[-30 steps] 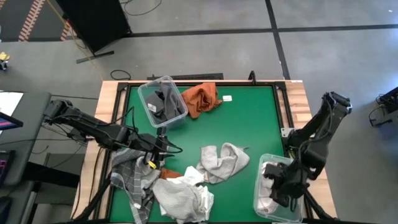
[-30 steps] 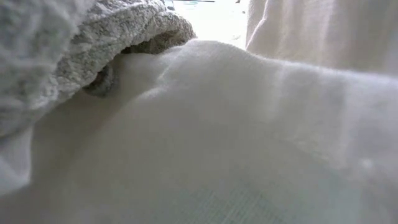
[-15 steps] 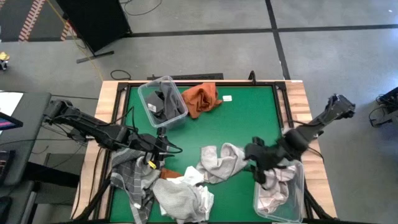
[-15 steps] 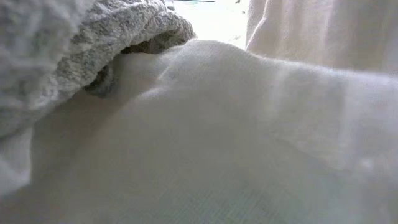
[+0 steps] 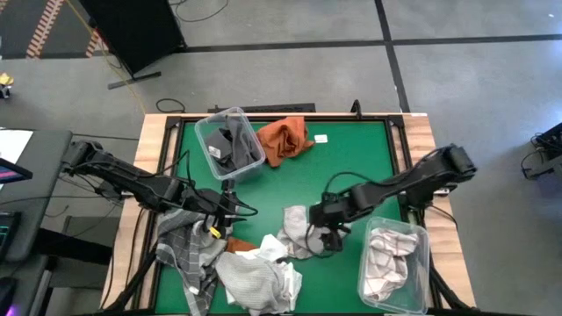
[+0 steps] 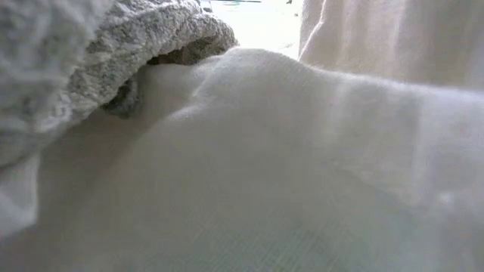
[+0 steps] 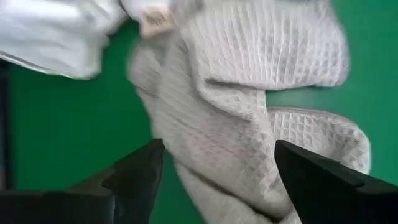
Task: Sort towels by color in basket
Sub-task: Put the light gray towel into the bottom transparent bin
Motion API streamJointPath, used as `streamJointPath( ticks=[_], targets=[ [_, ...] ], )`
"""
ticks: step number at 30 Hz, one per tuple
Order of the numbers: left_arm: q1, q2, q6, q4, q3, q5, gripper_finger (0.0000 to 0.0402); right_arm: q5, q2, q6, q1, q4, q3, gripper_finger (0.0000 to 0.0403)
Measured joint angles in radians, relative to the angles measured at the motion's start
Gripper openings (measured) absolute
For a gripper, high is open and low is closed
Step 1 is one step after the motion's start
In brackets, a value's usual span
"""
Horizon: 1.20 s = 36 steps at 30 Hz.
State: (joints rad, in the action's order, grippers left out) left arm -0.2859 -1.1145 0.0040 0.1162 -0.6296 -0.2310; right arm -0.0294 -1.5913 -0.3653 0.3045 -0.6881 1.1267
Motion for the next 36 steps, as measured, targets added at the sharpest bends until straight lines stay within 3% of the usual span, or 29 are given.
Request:
streamJointPath(
  ticks=[11, 16, 22, 29, 36],
  targets=[
    [0.0, 0.0, 0.0, 0.0, 0.0, 0.0, 0.0183, -0.022, -0.25, 0.053, 0.001, 0.053, 0.002, 0.0342],
    [0.0, 0.0, 0.0, -0.001, 0.0, 0.0, 0.0183, -0.005, -0.302, 0.052, -0.004, 0.048, 0.006, 0.0319],
    [0.0, 0.0, 0.0, -0.001, 0.0, 0.0, 0.0183, 0.097, -0.3, 0.064, 0.013, 0.052, 0.003, 0.0226],
    [0.0, 0.0, 0.0, -0.001, 0.0, 0.0, 0.0183, 0.112, -0.306, 0.106, 0.007, 0.072, 0.003, 0.0036],
    [0.0, 0.0, -0.006, -0.001, 0.0, 0.0, 0.0183, 0.115, -0.304, 0.121, 0.005, 0.063, 0.027, 0.0034]
  ],
)
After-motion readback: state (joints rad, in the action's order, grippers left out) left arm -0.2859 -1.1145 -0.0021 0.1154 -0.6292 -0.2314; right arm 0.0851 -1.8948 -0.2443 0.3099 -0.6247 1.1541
